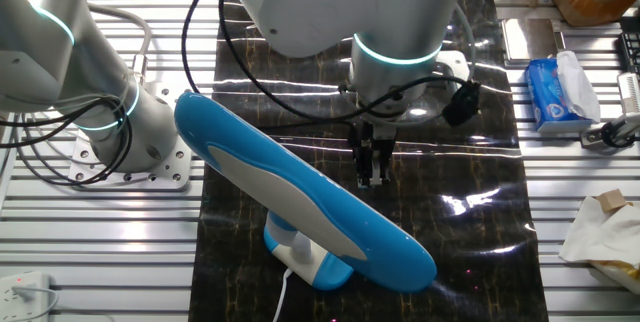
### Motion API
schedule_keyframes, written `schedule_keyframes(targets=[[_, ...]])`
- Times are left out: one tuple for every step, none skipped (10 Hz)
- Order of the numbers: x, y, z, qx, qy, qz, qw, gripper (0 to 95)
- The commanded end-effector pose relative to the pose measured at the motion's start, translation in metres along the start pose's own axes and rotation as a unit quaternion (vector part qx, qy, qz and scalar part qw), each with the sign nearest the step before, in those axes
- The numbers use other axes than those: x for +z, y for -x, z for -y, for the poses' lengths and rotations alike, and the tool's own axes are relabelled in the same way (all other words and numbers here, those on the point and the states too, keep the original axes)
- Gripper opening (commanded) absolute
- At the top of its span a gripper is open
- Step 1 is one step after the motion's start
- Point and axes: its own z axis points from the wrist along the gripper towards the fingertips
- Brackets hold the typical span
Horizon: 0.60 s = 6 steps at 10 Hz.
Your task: Turn on the desk lamp by pressing the button
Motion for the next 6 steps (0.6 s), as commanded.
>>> schedule_keyframes(targets=[[-0.0012, -0.0002, 0.0002, -0.020, 0.003, 0.020, 0.9996, 0.0], [-0.0012, -0.0002, 0.0002, -0.028, 0.002, 0.024, 0.9993, 0.0], [-0.0012, -0.0002, 0.0002, -0.037, 0.004, 0.029, 0.9989, 0.0], [-0.0012, -0.0002, 0.0002, -0.038, 0.006, 0.028, 0.9989, 0.0], [-0.0012, -0.0002, 0.0002, -0.036, 0.006, 0.018, 0.9992, 0.0], [-0.0012, -0.0002, 0.0002, -0.027, 0.007, -0.002, 0.9996, 0.0]])
